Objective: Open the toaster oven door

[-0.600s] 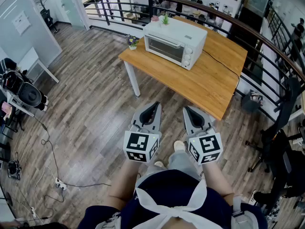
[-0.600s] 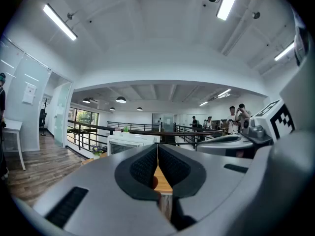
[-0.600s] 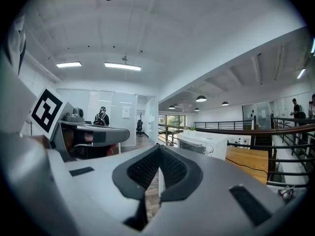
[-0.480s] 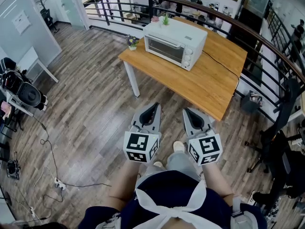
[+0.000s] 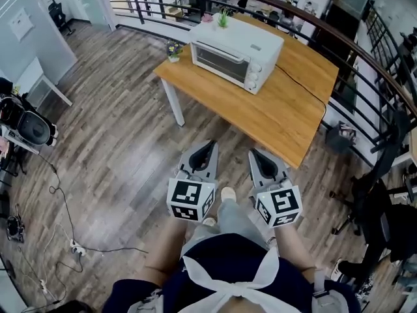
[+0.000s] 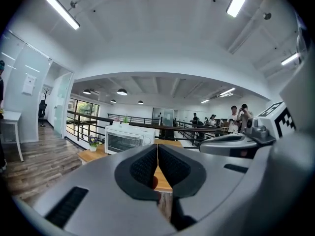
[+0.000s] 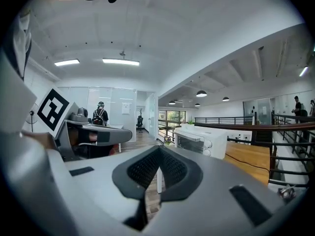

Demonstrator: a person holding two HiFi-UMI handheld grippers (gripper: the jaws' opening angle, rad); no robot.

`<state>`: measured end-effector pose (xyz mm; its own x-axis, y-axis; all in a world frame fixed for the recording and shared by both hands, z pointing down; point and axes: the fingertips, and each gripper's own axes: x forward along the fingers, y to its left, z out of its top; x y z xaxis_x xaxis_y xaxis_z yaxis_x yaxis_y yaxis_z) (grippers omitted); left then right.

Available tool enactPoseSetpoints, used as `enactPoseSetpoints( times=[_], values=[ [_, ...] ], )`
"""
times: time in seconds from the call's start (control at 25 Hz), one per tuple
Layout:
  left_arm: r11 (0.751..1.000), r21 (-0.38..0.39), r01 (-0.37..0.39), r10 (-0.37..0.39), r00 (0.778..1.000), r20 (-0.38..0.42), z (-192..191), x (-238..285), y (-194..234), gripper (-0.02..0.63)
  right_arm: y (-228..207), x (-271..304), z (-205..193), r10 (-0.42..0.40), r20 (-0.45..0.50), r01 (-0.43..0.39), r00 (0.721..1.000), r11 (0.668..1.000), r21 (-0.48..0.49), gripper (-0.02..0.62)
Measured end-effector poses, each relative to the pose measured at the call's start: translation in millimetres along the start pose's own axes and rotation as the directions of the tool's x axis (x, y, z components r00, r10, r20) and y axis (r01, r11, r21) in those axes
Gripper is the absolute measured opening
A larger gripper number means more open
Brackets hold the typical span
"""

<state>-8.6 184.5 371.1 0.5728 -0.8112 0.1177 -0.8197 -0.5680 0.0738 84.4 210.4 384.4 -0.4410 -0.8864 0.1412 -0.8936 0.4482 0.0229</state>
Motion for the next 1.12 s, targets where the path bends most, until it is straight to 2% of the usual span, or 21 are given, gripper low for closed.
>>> enactPoseSetpoints(
  times=[0.32, 0.72, 0.88, 0.96, 1.12],
  values=[
    [0.999, 0.026, -0.02, 0.02, 1.0, -0.017, 15, 62, 27, 0.023, -40, 53, 8, 0.032, 0.005, -0.032, 0.999, 0.999, 0.018, 0.008],
    [0.997, 0.043, -0.067, 0.066, 0.997, 0.035, 50, 132, 66, 0.025, -91, 122, 34, 0.085, 0.049, -0.084, 0.995, 0.996, -0.013, 0.014],
    [0.992, 0.067, -0.106, 0.101, 0.993, 0.064, 59, 148, 75, 0.041, -103, 139, 37, 0.133, 0.047, -0.132, 0.99, 0.991, -0.03, 0.068],
    [0.993, 0.066, -0.099, 0.095, 0.993, 0.069, 58, 155, 74, 0.13, -105, 143, 35, 0.161, 0.04, -0.159, 0.986, 0.986, -0.045, 0.13],
    [0.99, 0.09, -0.105, 0.1, 0.993, 0.06, 52, 170, 77, 0.166, -110, 157, 27, 0.194, 0.007, -0.193, 0.981, 0.977, -0.091, 0.19]
  ],
)
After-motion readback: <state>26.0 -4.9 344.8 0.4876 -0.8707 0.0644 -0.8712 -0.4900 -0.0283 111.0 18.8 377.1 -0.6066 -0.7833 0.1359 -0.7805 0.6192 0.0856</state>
